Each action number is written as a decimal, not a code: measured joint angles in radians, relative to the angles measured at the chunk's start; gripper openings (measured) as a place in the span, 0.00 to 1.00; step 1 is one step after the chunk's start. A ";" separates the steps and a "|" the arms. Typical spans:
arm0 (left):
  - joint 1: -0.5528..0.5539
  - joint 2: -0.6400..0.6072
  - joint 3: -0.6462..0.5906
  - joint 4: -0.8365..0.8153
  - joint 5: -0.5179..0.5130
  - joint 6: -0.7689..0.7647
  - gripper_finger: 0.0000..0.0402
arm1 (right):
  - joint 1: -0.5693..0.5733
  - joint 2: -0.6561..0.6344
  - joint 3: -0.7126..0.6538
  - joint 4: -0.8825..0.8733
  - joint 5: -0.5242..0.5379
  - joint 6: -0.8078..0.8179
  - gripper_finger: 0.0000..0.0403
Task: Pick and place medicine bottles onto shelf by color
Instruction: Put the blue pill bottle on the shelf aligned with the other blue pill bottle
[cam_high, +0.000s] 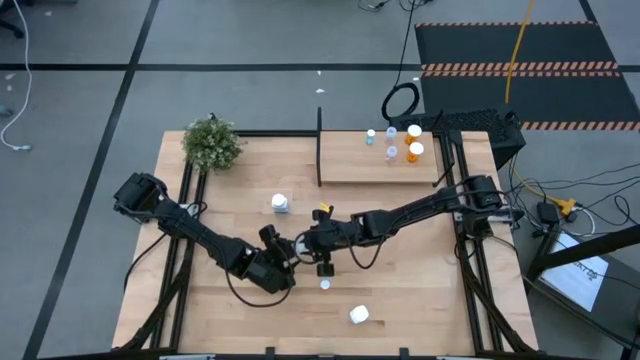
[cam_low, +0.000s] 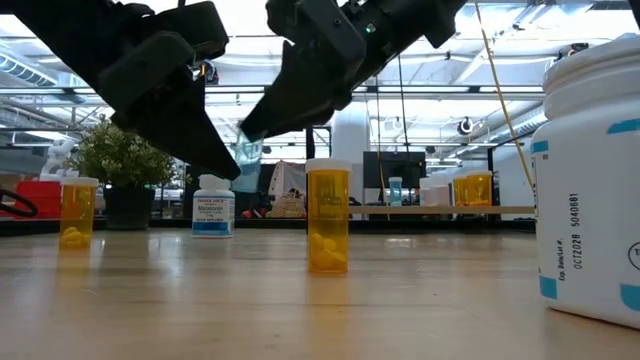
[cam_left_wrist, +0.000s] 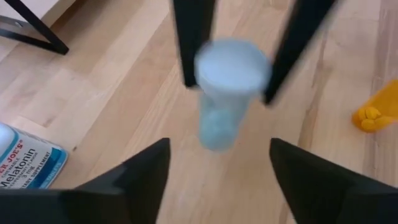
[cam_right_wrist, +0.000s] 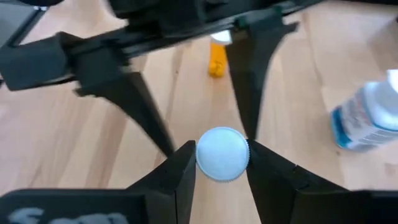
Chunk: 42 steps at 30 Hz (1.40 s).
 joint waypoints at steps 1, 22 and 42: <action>-0.002 0.000 0.000 0.000 0.000 -0.001 0.73 | -0.002 -0.010 0.000 -0.018 0.000 0.000 0.30; -0.049 0.000 0.000 0.055 0.000 -0.041 0.65 | -0.198 -0.466 -0.141 -0.467 0.186 0.030 0.30; -0.033 0.000 0.000 0.151 0.000 0.031 0.57 | -0.681 -0.603 -0.425 -0.208 0.052 0.041 0.31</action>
